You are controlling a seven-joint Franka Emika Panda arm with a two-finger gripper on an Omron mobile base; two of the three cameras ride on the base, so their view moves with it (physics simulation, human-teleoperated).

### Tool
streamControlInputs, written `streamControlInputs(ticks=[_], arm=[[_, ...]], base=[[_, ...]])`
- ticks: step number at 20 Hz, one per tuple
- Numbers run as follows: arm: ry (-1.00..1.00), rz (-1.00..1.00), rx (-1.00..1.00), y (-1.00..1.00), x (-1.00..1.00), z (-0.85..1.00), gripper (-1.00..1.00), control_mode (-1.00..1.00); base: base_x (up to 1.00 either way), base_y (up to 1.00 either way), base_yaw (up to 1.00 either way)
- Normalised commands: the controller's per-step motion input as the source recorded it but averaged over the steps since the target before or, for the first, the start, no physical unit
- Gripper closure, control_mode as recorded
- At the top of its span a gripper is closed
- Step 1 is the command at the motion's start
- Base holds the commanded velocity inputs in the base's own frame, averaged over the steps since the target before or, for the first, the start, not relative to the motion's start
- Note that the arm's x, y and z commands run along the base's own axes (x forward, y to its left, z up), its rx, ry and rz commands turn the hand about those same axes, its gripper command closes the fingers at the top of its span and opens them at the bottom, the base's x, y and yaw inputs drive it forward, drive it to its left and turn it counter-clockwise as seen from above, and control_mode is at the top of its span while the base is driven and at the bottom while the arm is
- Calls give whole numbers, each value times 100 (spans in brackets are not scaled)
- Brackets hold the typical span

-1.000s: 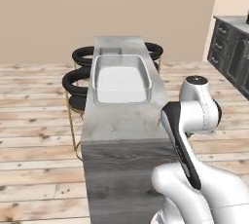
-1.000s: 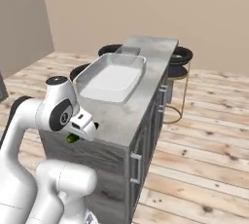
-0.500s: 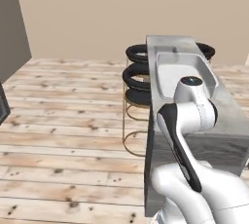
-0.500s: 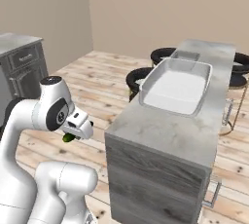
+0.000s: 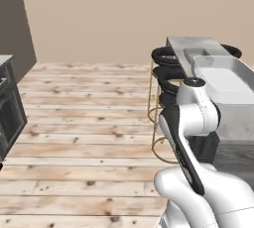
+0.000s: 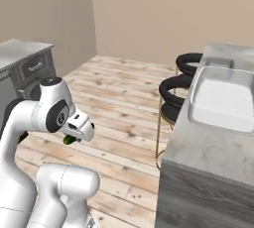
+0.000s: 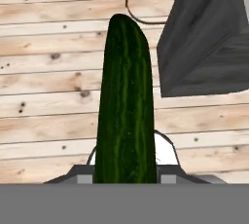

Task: Place the cold items (banana and cucumber) from the fridge in one tupperware on the dining counter. Place the warm items (hot dog and kebab skewer) in the stove area in another tupperware.

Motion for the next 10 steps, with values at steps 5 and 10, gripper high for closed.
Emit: streamControlInputs(ticks=[5, 10], arm=[[0, 0, 0, 0, 0, 0, 100, 100], [0, 0, 0, 0, 0, 0, 100, 100]], base=[[91, 100, -35], [94, 100, -40]])
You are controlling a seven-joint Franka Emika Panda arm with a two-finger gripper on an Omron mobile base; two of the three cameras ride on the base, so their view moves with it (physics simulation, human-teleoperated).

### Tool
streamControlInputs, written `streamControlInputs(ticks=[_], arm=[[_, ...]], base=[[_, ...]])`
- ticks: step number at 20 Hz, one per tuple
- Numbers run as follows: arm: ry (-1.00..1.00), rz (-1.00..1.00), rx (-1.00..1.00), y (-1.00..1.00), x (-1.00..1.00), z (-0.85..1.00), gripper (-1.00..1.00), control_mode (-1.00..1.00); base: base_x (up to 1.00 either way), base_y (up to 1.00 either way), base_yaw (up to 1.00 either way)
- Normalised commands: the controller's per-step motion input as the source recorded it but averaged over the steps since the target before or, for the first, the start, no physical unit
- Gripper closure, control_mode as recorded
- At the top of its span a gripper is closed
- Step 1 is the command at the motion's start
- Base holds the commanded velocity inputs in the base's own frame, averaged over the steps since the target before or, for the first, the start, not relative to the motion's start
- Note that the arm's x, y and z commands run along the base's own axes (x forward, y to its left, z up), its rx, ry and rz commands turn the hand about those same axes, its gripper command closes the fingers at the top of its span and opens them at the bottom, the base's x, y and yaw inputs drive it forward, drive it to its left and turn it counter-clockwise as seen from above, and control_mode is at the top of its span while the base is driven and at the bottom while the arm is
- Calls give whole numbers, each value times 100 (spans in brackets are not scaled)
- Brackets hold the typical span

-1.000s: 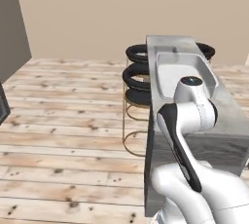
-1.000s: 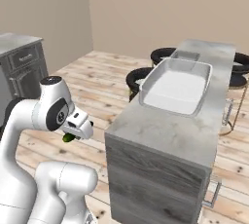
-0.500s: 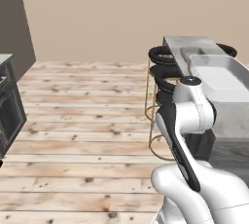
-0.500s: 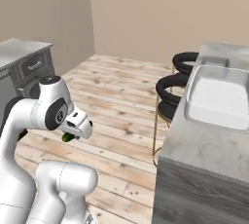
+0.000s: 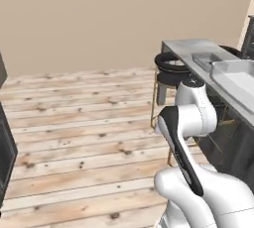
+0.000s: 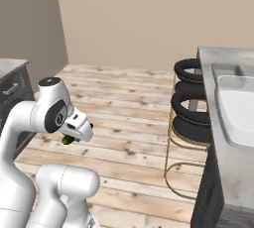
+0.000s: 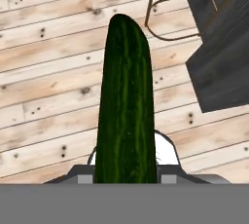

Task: Place the cold items (banana and cucumber) from the fridge in one tupperware on the dining counter. Place the warm items (hot dog and kebab skewer) in the stove area in another tupperware.

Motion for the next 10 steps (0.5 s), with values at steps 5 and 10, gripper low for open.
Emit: streamControlInputs(ticks=[5, 10], arm=[[0, 0, 0, 0, 0, 0, 100, 100], [0, 0, 0, 0, 0, 0, 100, 100]], base=[[100, 98, -48], [100, 88, -54]])
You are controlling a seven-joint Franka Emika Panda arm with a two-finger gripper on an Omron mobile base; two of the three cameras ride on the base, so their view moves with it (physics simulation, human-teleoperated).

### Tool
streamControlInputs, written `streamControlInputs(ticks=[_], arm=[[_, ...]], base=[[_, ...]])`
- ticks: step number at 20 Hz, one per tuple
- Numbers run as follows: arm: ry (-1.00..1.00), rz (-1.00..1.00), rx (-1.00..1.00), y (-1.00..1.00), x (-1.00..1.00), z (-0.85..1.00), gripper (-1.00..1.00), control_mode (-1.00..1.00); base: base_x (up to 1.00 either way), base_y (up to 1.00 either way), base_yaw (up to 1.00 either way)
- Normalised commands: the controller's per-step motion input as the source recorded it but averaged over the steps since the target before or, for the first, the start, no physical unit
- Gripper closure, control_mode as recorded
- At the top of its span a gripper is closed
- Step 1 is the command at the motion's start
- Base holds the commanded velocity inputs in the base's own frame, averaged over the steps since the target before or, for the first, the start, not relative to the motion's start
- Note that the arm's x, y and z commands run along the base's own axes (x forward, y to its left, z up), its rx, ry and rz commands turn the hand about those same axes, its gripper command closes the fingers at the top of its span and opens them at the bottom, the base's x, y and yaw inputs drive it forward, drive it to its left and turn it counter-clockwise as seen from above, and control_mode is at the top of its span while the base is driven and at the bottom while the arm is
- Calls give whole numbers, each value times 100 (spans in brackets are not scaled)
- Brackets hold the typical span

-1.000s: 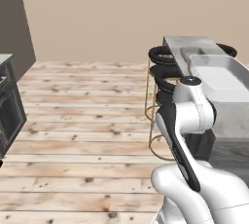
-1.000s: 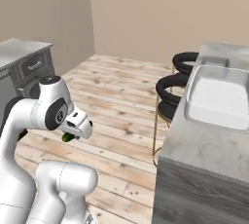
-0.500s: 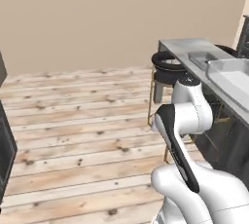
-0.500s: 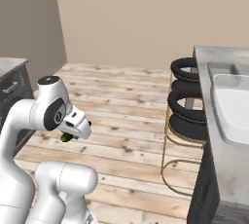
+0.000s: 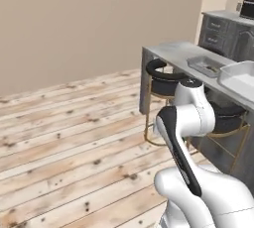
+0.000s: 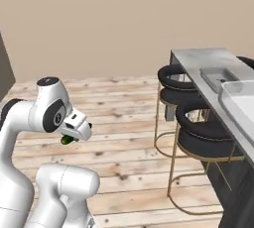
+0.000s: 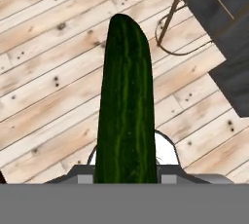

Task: Place the cold items (banana and cucumber) from the fridge in one tupperware on the dining counter. Place the warm items (hot dog and kebab skewer) in the stove area in another tupperware.

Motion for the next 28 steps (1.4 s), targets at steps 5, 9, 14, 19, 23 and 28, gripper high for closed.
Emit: streamControlInputs(ticks=[5, 9, 14, 19, 23, 28], arm=[[0, 0, 0, 0, 0, 0, 100, 100], [0, 0, 0, 0, 0, 0, 100, 100], [0, 0, 0, 0, 0, 0, 100, 100], [0, 0, 0, 0, 0, 0, 100, 100], [0, 0, 0, 0, 0, 0, 100, 100], [0, 0, 0, 0, 0, 0, 100, 100]], base=[[73, 72, -64], [29, 44, -76], [7, 25, -82], [23, 70, -63], [37, 100, -39], [26, 100, -35]])
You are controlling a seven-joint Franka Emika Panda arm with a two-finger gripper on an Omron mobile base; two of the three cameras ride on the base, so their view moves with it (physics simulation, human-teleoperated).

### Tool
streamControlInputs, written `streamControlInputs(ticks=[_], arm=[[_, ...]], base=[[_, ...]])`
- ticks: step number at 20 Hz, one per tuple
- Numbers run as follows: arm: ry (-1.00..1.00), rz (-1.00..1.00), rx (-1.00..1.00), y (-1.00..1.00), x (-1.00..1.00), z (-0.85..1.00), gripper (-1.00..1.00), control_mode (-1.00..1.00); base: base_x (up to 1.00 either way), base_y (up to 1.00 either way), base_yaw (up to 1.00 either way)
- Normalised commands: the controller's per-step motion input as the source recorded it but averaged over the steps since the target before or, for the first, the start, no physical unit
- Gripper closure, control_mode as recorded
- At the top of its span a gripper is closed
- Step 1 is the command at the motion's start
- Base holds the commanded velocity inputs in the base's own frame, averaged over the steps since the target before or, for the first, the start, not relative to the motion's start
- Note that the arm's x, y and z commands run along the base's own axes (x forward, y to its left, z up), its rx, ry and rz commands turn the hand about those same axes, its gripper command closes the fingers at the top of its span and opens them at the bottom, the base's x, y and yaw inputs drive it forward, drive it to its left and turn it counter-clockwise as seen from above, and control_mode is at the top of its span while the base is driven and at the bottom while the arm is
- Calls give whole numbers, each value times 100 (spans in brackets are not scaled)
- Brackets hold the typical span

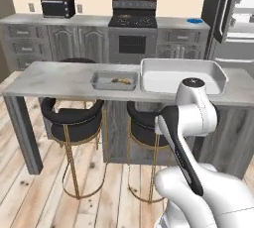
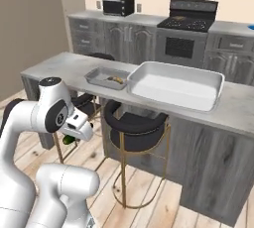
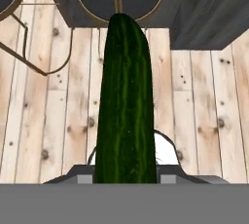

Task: Place the cold items (banana and cucumber) from the fridge in one tupperware on the dining counter. Place the warm items (hot dog and kebab skewer) in the stove area in another tupperware.

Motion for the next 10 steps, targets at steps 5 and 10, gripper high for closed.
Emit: streamControlInputs(ticks=[5, 10], arm=[[0, 0, 0, 0, 0, 0, 100, 100], [0, 0, 0, 0, 0, 0, 100, 100]], base=[[41, 100, -44], [49, 97, -44]])
